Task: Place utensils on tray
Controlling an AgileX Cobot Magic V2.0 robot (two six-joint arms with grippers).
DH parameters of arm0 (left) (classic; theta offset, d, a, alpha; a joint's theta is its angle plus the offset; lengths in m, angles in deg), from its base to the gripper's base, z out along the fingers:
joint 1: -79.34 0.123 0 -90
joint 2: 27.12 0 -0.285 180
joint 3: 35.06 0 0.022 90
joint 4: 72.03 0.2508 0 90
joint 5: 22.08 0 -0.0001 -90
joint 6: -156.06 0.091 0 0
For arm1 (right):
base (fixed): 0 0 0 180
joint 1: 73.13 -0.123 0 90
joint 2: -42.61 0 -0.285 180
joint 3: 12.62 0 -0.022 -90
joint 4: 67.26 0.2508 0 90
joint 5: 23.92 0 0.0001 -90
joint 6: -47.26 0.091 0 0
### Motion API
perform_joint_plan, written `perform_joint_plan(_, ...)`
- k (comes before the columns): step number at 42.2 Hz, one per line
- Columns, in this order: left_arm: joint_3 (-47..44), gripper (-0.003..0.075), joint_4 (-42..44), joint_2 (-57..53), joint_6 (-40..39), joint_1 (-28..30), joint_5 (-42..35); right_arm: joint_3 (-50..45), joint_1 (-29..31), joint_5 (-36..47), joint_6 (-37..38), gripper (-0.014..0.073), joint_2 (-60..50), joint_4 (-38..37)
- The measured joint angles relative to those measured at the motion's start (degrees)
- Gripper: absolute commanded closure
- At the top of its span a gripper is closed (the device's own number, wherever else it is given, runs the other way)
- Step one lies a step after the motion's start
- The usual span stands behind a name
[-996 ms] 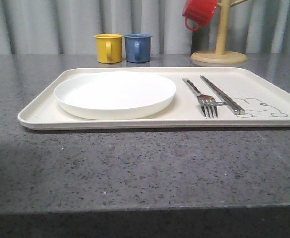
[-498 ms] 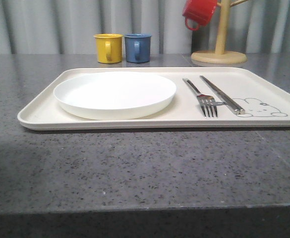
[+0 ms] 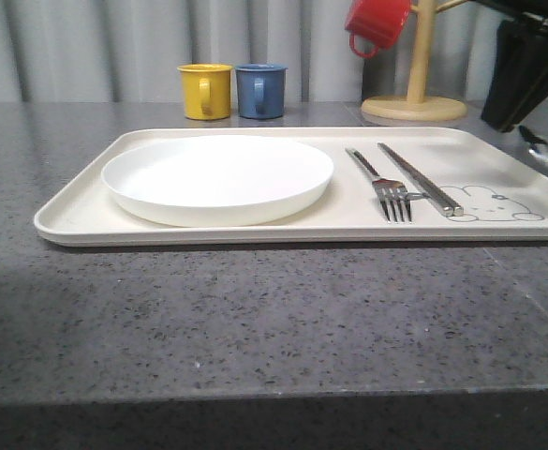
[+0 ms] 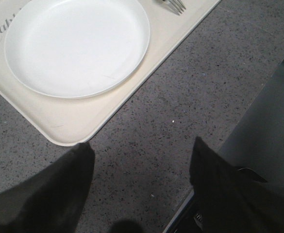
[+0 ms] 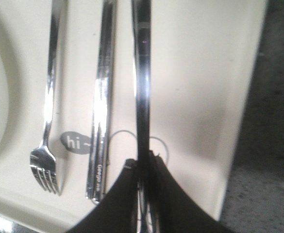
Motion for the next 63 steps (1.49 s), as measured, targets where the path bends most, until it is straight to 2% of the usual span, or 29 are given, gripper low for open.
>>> perform_joint_plan(9, 0.0, 0.03, 0.0, 0.0, 0.0, 0.0, 0.0, 0.0, -1.04, -0.11, 6.63, 0.0596, 3.32, -0.38)
perform_joint_plan(18, 0.0, 0.03, 0.0, 0.0, 0.0, 0.0, 0.0, 0.0, -1.04, -0.11, 8.52, 0.0377, 4.95, -2.4)
perform_joint_plan(24, 0.0, 0.03, 0.0, 0.0, 0.0, 0.0, 0.0, 0.0, -1.04, -0.01, 8.74, 0.0296, 5.44, -2.97)
perform_joint_plan(33, 0.0, 0.03, 0.0, 0.0, 0.0, 0.0, 0.0, 0.0, -1.04, 0.97, 7.17, 0.0295, 2.32, -4.89)
perform_joint_plan(41, 0.0, 0.03, 0.0, 0.0, 0.0, 0.0, 0.0, -0.76, -2.22, 0.97, 1.19, 0.0295, -7.94, -5.55)
perform_joint_plan(51, 0.0, 0.03, 0.0, 0.0, 0.0, 0.0, 0.0, -9.41, -8.73, 0.97, -4.87, 0.0295, -24.28, -8.38)
perform_joint_plan(63, 0.0, 0.03, 0.0, 0.0, 0.0, 0.0, 0.0, -21.51, -9.56, 2.02, -5.67, 0.0295, -44.85, -9.96)
